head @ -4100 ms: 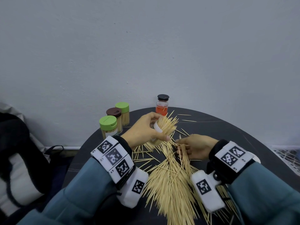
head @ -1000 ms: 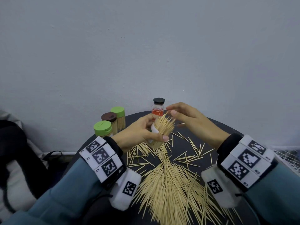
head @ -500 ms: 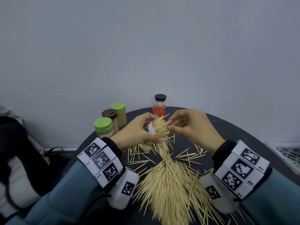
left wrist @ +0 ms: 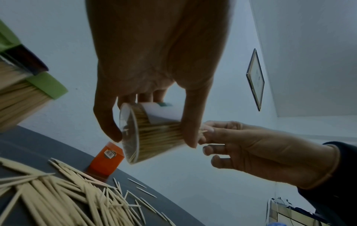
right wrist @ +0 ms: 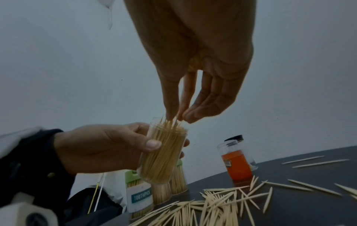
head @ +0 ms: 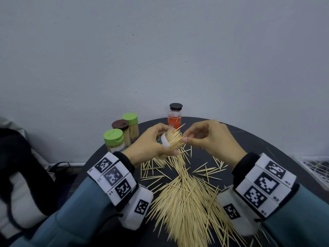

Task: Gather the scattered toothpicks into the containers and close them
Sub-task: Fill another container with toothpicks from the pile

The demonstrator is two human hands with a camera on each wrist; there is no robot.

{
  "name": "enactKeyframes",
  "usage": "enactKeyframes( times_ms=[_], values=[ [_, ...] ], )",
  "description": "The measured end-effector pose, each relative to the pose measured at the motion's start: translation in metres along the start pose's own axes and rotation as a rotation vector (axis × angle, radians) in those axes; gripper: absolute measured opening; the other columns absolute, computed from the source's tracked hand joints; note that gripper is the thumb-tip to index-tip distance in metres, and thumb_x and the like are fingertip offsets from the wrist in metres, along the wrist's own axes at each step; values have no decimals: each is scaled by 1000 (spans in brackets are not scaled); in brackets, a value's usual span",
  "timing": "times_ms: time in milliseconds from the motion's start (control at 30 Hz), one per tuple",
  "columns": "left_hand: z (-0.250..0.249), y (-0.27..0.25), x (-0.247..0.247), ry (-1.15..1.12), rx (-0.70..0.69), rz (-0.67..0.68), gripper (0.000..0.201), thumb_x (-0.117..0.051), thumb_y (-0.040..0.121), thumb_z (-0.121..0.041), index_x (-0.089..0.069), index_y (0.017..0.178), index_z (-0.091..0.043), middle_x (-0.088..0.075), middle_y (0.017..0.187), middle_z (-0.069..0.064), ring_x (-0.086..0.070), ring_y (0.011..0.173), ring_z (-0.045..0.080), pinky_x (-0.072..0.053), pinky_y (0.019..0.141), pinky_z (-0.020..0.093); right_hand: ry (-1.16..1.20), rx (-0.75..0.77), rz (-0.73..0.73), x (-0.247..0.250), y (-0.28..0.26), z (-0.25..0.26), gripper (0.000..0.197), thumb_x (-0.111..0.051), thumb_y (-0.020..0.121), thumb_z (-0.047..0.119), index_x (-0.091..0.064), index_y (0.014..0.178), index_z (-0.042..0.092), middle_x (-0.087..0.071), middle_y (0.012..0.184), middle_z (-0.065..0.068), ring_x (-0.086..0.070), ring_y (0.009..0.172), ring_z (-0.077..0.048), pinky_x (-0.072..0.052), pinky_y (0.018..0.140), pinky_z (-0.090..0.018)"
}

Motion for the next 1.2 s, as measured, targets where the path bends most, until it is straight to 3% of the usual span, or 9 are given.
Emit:
enactKeyframes(
  times_ms=[167,267,400,467,600,733,933,1100,1200],
  values=[
    [2,-1,-2,-28,21,14,60,-80,69,-3,-52,121,-15,-64,114,3,-63,101,15,-52,81,23,-106,-17,28,-3,-1,-4,4,-73,78,24,-72,79,21,-67,72,6,-60,67,-2,-45,59,-6],
    [1,-1,-5,-31,18,37,60,-80,69,-1,-52,120,-15,-64,114,5,-63,96,13,-52,77,20,-238,20,35,-7,-3,2,6,-70,81,26,-66,77,25,-60,69,13,-55,65,0,-41,58,-10],
    [-2,-3,-12,-34,13,89,57,-79,69,1,-52,118,-15,-64,116,8,-65,101,20,-54,84,32,-415,26,-27,-2,-5,7,10,-66,84,33,-59,75,32,-53,69,17,-50,70,-1,-33,58,-20],
    [-3,-4,-15,-32,8,103,56,-78,69,1,-53,117,-15,-64,115,7,-64,102,21,-53,86,35,-414,16,-23,-1,-4,4,13,-67,83,33,-58,73,33,-52,68,17,-49,69,-2,-33,57,-21],
    [0,-2,-8,-19,-8,47,58,-81,67,1,-54,117,-15,-64,113,5,-63,99,14,-52,78,21,-216,4,86,-9,-2,1,18,-73,78,30,-60,66,32,-55,63,14,-50,62,0,-41,63,-21],
    [0,-1,-6,-23,-11,35,59,-81,67,0,-53,116,-16,-64,112,6,-64,101,19,-54,84,29,-130,-33,62,-9,-3,0,12,-73,78,31,-65,68,29,-57,63,13,-52,63,-1,-45,66,-25],
    [-6,-3,-13,-11,-38,83,58,-80,68,0,-53,118,-15,-64,116,5,-62,106,18,-52,90,31,-294,-54,-83,6,-4,-3,13,-71,79,36,-64,69,31,-58,64,14,-53,63,-1,-32,54,-17],
    [-7,-3,-8,-1,-55,49,58,-80,68,1,-54,117,-16,-63,115,5,-63,103,17,-53,86,31,-124,-63,54,-5,-3,-4,10,-77,73,31,-69,68,27,-58,59,13,-52,59,0,-39,59,-18],
    [-7,-3,-7,-10,-54,51,59,-80,67,1,-54,117,-15,-63,115,5,-62,102,16,-53,82,28,-55,-80,57,-4,-2,-5,11,-80,69,29,-70,69,25,-61,60,11,-52,55,3,-39,52,-8]
  ],
)
Point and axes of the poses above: each hand's wrist, its own y-axis towards the middle knuckle, its own x-axis out of the back of the hand, z = x × y, the point moved 10 cm from there along y, towards the middle knuckle
